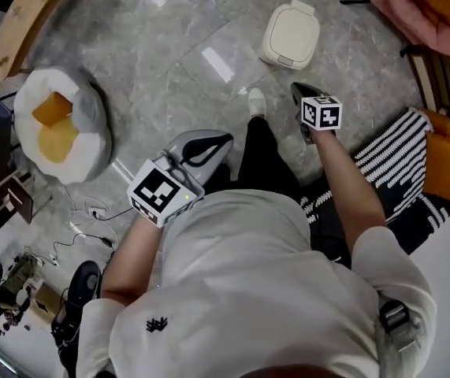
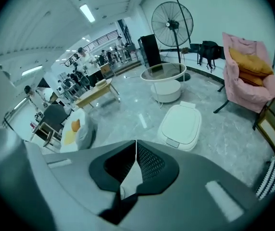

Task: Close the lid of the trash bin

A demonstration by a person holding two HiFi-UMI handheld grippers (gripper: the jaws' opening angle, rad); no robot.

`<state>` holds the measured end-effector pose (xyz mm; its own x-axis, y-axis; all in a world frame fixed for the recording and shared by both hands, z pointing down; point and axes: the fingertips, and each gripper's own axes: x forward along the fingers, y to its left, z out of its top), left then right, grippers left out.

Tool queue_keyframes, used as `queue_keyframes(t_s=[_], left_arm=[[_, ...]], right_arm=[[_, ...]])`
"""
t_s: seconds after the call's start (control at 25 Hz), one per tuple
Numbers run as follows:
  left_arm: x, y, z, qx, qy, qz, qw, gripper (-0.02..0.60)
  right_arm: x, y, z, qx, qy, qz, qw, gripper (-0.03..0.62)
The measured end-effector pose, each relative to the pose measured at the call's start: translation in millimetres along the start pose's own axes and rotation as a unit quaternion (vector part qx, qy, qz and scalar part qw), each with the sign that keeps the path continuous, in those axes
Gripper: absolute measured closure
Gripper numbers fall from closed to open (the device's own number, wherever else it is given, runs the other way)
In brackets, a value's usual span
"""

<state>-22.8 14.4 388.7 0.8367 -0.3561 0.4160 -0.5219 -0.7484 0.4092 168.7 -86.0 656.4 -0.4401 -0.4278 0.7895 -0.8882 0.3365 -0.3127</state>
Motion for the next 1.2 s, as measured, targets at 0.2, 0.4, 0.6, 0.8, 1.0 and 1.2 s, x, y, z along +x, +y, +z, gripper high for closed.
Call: queue_keyframes(t_s=[0.2,0.4,0.6,0.8,1.0,1.2], left_arm=[[-39,-25,-3,0.020,-0.018,0.000,0.9996,0.526],[-76,-43,-4,0.038,-0.035,0.007,0.9986,0.526],[-109,-60,-6,0.055,-0.061,0.008,0.9966,0.526],[-129,-69,-21,0.061,-0.060,0.016,0.9962,0.526],[-144,-69,-31,0.056,-0.059,0.029,0.9963,0.526],[-153,-74,-34,0.061,-0.066,0.033,0.9954,0.526]], right_arm=[[-73,70,-5,-0.029,-0.040,0.031,0.998,0.587],[-143,129,-9,-0.043,-0.086,0.046,0.994,0.587],[-198,184,-10,-0.073,-0.126,0.061,0.987,0.588],[-238,234,-9,-0.104,-0.158,0.084,0.978,0.588],[-263,269,-9,-0.119,-0.181,0.098,0.971,0.588],[-277,287,-12,-0.130,-0.194,0.104,0.967,0.591]])
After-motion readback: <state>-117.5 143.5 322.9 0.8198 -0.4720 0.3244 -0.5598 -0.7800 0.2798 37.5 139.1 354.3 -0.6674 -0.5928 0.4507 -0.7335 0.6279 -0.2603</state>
